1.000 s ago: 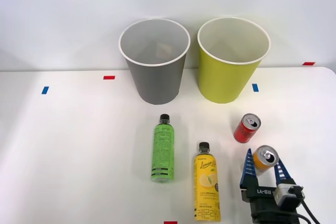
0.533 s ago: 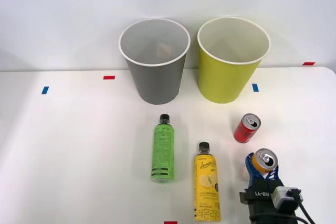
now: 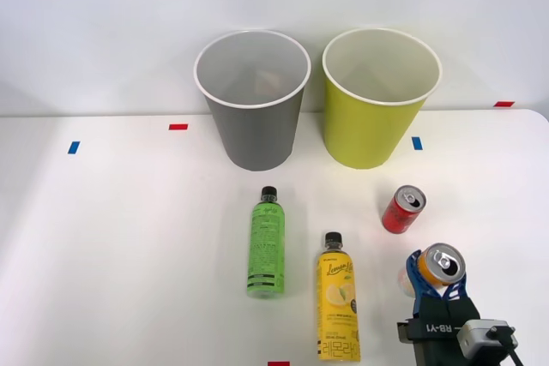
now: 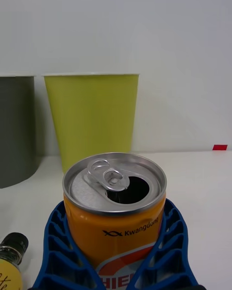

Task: Put cans in the gray bin, plastic bottles in the light green bin

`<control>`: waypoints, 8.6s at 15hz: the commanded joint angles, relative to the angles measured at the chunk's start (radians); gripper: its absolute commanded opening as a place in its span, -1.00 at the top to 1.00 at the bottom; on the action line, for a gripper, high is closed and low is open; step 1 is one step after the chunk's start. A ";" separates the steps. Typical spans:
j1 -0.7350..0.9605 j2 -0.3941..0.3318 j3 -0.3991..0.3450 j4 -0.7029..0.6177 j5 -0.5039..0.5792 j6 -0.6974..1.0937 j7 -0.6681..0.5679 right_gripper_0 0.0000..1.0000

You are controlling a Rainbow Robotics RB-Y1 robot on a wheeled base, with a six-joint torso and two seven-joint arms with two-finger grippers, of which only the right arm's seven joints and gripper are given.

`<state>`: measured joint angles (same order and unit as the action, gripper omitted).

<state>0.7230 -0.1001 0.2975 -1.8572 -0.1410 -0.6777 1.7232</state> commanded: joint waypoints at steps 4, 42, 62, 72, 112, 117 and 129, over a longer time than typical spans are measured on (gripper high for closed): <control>0.035 -0.046 0.011 -0.264 0.021 0.234 -0.036 1.00; -1.450 -0.015 0.051 0.363 -0.089 0.949 -0.372 1.00; -0.781 -0.199 0.023 -0.272 0.173 0.851 -0.361 -1.00; -0.241 -0.213 -0.112 -0.326 0.152 0.388 -0.382 -1.00; 0.251 -0.064 0.011 0.021 0.008 -0.045 0.032 -1.00; 0.247 -0.056 -0.011 0.021 0.003 -0.062 0.033 -1.00; 0.245 -0.056 -0.014 0.021 0.004 -0.062 0.033 -1.00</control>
<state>0.9681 -0.1565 0.2839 -1.8362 -0.1368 -0.7395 1.7563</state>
